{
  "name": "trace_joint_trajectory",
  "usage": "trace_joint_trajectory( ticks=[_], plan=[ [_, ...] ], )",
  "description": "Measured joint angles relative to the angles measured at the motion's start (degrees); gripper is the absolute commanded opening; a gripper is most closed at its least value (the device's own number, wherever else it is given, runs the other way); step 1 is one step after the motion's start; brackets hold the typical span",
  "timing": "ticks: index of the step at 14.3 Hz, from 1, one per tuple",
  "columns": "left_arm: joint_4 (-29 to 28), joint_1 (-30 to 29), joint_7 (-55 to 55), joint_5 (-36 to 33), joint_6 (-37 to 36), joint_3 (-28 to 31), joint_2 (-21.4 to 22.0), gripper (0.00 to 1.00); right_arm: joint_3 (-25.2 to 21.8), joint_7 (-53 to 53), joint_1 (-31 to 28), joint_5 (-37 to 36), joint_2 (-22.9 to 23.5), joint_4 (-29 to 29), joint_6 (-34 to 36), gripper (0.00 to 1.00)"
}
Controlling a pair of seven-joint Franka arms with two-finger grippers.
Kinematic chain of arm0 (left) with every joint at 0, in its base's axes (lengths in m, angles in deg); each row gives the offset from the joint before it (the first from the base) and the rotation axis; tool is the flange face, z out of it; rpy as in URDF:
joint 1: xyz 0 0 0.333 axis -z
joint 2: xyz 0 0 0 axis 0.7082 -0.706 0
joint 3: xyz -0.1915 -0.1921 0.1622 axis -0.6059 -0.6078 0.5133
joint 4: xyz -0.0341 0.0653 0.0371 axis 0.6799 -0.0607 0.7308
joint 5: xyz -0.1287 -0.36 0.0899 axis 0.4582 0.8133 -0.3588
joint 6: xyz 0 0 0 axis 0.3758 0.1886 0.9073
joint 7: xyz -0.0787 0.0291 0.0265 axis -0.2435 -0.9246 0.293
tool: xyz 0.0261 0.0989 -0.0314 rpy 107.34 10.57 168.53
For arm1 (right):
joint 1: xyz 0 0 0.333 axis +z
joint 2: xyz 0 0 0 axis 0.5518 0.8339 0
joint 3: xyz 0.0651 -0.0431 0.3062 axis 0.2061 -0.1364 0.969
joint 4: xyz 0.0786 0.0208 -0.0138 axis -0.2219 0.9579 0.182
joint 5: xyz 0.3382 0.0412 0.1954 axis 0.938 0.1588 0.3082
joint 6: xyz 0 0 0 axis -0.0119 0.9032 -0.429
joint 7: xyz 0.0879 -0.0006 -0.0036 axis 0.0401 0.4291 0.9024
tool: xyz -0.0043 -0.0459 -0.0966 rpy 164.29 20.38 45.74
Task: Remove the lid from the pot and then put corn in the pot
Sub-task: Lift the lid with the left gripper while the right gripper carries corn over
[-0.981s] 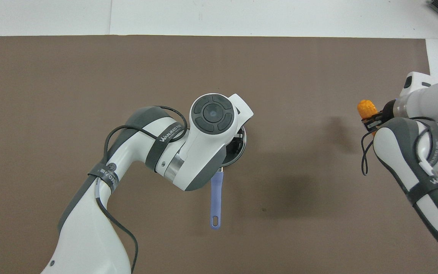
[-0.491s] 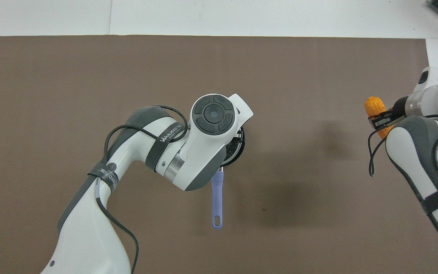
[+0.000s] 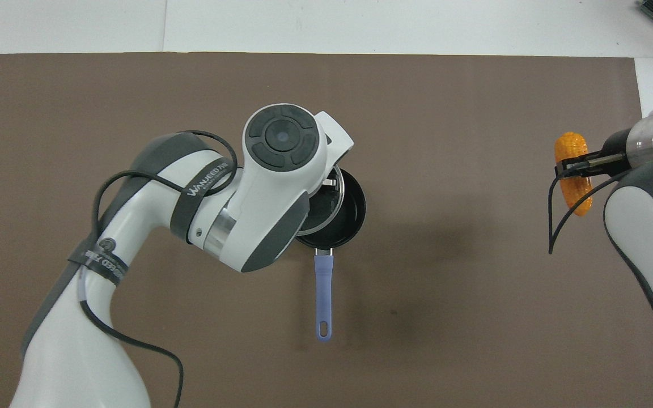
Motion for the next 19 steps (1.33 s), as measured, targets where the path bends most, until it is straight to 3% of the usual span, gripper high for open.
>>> trace_joint_trajectory(
  ticks=[5,11,19],
  plan=[
    [-0.91,-12.30,-9.42,2.86,-0.44,0.00,1.19,0.00,7.78,-16.57,2.01,-0.04,1.36,-1.47,0.03,0.00],
    [-6.18,-22.17,-23.58,4.16,0.21,0.04,2.61,0.00,8.62,-32.49,14.52,-0.26,10.85,-9.70,-0.68,0.00],
    [-28.18,-34.32,-42.42,4.26,10.36,0.06,13.41,0.00,8.66,-39.29,23.68,-0.22,17.55,-11.97,-6.27,0.00]
  ],
)
